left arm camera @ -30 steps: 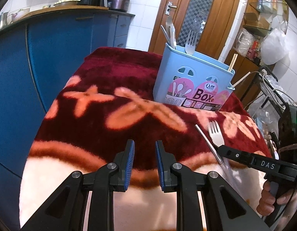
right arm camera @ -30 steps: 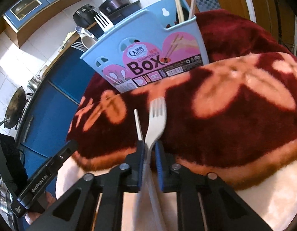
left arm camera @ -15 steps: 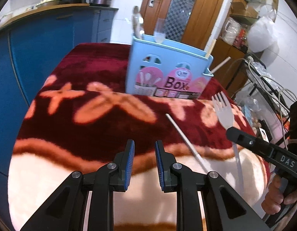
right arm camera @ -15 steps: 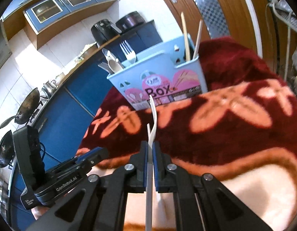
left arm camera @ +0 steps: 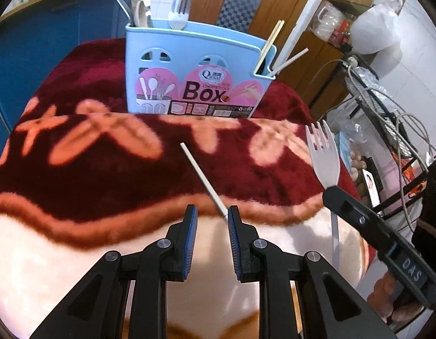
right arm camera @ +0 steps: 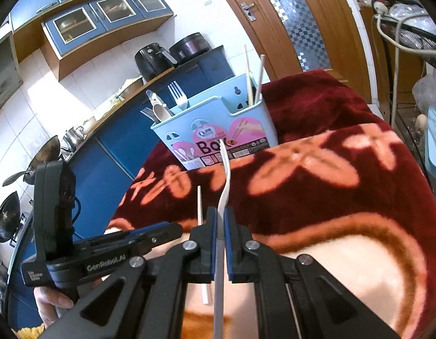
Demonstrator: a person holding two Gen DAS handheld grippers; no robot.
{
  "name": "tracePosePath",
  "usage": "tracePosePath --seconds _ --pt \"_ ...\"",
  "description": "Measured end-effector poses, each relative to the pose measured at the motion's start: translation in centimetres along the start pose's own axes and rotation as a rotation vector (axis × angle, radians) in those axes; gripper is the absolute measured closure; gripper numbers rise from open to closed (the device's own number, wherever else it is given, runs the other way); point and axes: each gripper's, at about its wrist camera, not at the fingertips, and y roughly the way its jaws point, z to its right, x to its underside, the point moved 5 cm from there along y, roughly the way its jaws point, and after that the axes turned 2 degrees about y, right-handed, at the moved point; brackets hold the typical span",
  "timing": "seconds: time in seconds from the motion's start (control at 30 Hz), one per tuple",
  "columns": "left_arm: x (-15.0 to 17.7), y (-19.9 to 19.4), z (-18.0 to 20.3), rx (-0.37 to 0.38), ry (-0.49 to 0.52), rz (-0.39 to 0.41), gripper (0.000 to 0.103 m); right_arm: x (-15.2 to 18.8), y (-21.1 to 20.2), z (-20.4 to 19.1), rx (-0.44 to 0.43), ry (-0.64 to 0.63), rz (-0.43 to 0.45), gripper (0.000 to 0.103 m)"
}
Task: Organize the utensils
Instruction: 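Grasp the thin white stick with the left tool while the right tool lifts the white fork, then carry the white stick over the holder with the left tool while the right tool carries the white fork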
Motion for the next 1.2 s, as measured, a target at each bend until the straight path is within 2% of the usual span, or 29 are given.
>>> tracePosePath --seconds 0.53,0.77,0.83,1.0,1.07,1.2 --pt "-0.9 3.7 0.9 -0.056 -0.05 -0.169 0.081 0.7 -1.4 2.8 -0.037 0.059 0.043 0.096" --pt "-1.0 4.5 1.0 -0.065 -0.055 -0.198 0.081 1.2 -0.9 3.5 -0.026 0.077 0.023 0.096" --pt "-1.1 4.6 0.9 -0.072 -0.055 -0.2 0.088 1.3 -0.9 3.7 -0.023 0.082 0.025 0.096" --pt "-1.1 4.7 0.7 -0.043 -0.069 -0.198 0.09 1.4 -0.9 4.1 -0.016 0.097 0.023 0.096" --pt "-1.1 4.3 0.5 0.01 -0.092 -0.178 0.097 1.5 -0.8 4.2 -0.019 0.107 0.016 0.096" --pt "-0.9 3.1 0.3 0.053 -0.092 -0.1 0.098 1.7 -0.5 3.9 -0.019 0.101 0.005 0.096"
